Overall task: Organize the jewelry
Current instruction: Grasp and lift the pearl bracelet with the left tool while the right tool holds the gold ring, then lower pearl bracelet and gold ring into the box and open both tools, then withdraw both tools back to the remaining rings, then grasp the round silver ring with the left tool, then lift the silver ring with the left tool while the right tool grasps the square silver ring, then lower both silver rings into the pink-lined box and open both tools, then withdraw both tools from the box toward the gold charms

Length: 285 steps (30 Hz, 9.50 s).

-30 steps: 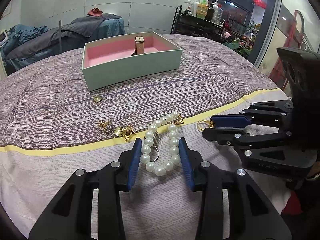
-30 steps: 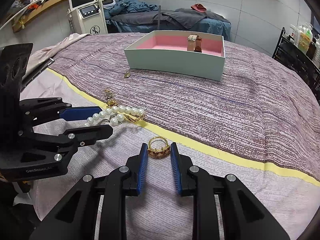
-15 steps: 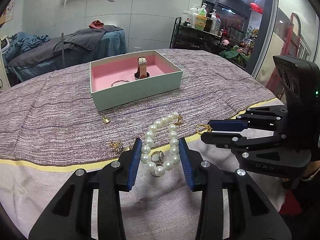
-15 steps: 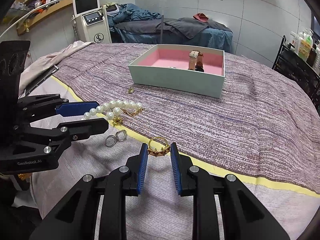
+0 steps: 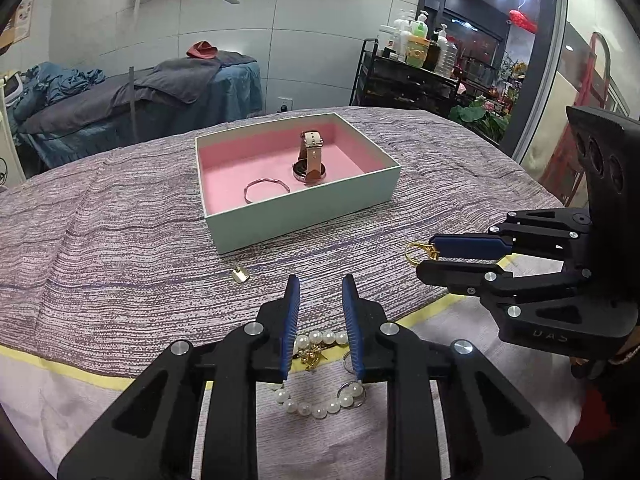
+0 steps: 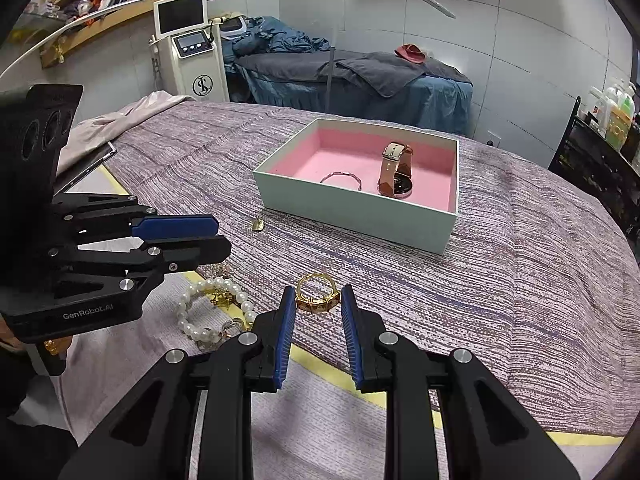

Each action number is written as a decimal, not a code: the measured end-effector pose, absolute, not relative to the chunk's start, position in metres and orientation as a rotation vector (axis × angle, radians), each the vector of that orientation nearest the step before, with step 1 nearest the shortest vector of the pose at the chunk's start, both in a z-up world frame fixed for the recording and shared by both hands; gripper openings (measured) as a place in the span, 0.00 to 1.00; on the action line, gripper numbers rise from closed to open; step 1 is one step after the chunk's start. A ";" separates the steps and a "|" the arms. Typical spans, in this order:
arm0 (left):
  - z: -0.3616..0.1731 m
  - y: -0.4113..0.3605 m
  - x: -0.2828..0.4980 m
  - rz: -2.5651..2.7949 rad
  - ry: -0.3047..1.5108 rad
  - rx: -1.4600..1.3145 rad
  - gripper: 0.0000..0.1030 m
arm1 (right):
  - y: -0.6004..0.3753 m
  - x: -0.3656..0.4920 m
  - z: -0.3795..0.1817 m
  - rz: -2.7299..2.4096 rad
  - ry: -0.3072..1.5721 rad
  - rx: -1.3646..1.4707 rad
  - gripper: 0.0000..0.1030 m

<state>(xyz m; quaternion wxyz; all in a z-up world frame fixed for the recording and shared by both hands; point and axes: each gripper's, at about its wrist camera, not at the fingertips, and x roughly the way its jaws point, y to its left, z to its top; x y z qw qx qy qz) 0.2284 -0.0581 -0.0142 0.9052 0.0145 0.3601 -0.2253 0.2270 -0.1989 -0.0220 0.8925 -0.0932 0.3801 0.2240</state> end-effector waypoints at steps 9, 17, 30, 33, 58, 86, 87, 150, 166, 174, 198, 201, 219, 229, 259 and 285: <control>-0.037 -0.045 0.213 -0.437 0.830 0.065 0.23 | -0.200 0.227 -0.033 0.463 0.820 -0.181 0.22; -0.070 -0.045 0.207 -0.417 0.912 0.083 0.24 | -0.198 0.226 -0.035 0.466 0.828 -0.185 0.22; -0.028 -0.060 0.200 -0.498 0.771 0.061 0.09 | -0.205 0.225 -0.027 0.455 0.795 -0.162 0.22; -0.014 -0.067 0.202 -0.528 0.740 0.065 0.09 | -0.205 0.225 -0.020 0.458 0.772 -0.160 0.22; 0.042 -0.093 0.370 -0.504 0.775 0.058 0.10 | -0.191 0.358 -0.007 0.364 0.847 -0.165 0.22; 0.019 -0.052 0.374 -0.311 0.726 0.053 0.75 | -0.183 0.359 -0.022 0.342 0.858 -0.209 0.46; 0.022 -0.044 0.367 -0.302 0.711 0.021 0.80 | -0.184 0.353 -0.019 0.343 0.841 -0.207 0.51; -0.069 -0.076 0.184 -0.440 0.826 0.093 0.31 | -0.197 0.189 -0.059 0.397 0.883 -0.142 0.62; -0.069 -0.047 0.175 -0.389 0.826 0.036 0.19 | -0.155 0.205 -0.065 0.513 0.933 -0.246 0.47; -0.070 -0.039 0.172 -0.378 0.828 0.017 0.19 | -0.135 0.219 -0.068 0.544 0.945 -0.276 0.31; -0.045 -0.040 0.192 -0.434 0.797 0.023 0.19 | -0.169 0.222 -0.045 0.552 0.915 -0.195 0.17; -0.037 -0.041 0.202 -0.446 0.785 0.023 0.19 | -0.173 0.227 -0.037 0.543 0.898 -0.199 0.17; 0.011 -0.061 0.346 -0.432 0.774 0.015 0.19 | -0.184 0.329 0.001 0.424 0.833 -0.174 0.17; -0.027 -0.081 0.410 -0.422 0.951 0.025 0.19 | -0.184 0.382 -0.022 0.357 0.913 -0.172 0.17; 0.001 -0.051 0.368 -0.388 0.825 -0.144 0.83 | -0.186 0.347 -0.016 0.311 0.798 -0.197 0.52; -0.067 0.029 0.218 -0.207 0.847 -0.144 0.92 | -0.144 0.220 -0.051 0.493 0.863 -0.202 0.65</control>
